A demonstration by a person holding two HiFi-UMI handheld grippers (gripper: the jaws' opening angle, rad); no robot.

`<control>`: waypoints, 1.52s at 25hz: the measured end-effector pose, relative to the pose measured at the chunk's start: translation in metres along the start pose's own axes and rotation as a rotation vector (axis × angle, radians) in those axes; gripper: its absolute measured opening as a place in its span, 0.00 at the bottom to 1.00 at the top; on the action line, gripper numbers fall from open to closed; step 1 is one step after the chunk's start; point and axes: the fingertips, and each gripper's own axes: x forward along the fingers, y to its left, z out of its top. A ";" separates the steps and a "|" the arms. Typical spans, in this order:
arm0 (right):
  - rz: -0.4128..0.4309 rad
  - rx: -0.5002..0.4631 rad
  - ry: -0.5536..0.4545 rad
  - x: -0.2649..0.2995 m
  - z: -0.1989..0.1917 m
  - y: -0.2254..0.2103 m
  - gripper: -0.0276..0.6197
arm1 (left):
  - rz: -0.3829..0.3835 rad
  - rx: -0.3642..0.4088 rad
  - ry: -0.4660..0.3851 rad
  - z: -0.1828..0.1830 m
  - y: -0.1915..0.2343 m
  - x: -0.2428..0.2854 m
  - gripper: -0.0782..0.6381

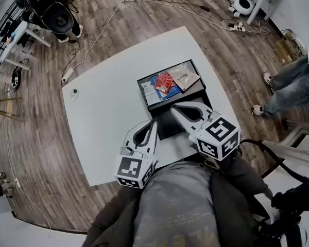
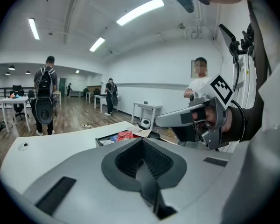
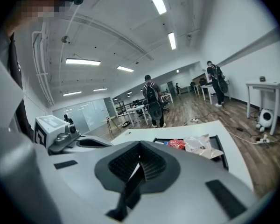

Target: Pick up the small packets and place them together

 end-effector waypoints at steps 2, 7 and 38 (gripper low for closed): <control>-0.004 -0.002 -0.001 0.001 -0.001 0.002 0.05 | -0.005 0.002 -0.003 0.001 0.001 -0.001 0.11; -0.007 -0.027 -0.007 0.014 -0.001 0.004 0.05 | 0.008 0.009 -0.021 0.001 0.011 -0.003 0.11; -0.012 -0.038 0.032 0.011 0.004 -0.014 0.05 | 0.007 -0.023 -0.002 0.004 0.007 0.015 0.11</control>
